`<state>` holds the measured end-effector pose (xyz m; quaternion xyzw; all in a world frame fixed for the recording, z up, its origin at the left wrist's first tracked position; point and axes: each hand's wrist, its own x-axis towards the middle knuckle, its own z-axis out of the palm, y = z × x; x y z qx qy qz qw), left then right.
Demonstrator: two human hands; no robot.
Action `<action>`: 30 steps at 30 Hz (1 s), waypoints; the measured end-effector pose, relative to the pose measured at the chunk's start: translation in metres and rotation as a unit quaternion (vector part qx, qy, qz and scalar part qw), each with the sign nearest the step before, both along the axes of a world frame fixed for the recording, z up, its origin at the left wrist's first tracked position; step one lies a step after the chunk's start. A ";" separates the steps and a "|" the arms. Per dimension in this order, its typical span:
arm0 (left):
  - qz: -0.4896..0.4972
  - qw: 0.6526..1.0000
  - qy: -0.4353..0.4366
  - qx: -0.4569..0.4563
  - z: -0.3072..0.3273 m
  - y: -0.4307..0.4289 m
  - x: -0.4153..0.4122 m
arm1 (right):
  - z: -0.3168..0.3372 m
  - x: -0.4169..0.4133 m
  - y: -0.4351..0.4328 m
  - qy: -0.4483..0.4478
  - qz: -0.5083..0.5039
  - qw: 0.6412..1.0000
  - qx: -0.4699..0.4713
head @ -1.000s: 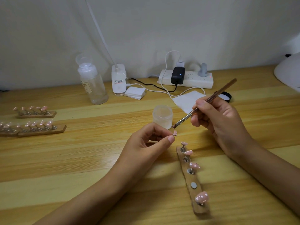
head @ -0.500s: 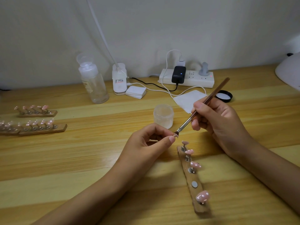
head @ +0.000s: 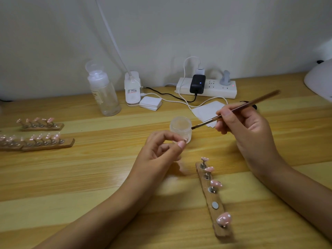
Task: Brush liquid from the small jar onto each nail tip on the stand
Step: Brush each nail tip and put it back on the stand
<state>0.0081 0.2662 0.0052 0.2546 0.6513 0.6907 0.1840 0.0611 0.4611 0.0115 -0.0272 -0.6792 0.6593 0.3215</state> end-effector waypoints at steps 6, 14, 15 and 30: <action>-0.017 0.994 -0.079 0.077 -0.005 0.000 -0.007 | -0.003 0.002 -0.005 0.026 -0.013 0.994 0.110; -0.047 0.995 -0.055 0.066 -0.001 0.001 0.000 | -0.003 0.004 -0.011 0.038 0.002 0.983 0.181; -0.054 0.996 -0.040 0.056 -0.001 0.002 0.002 | -0.003 0.004 -0.011 0.033 0.003 0.981 0.191; -0.042 0.999 -0.012 0.030 -0.001 0.002 0.003 | -0.005 0.000 -0.006 -0.016 0.003 0.988 0.153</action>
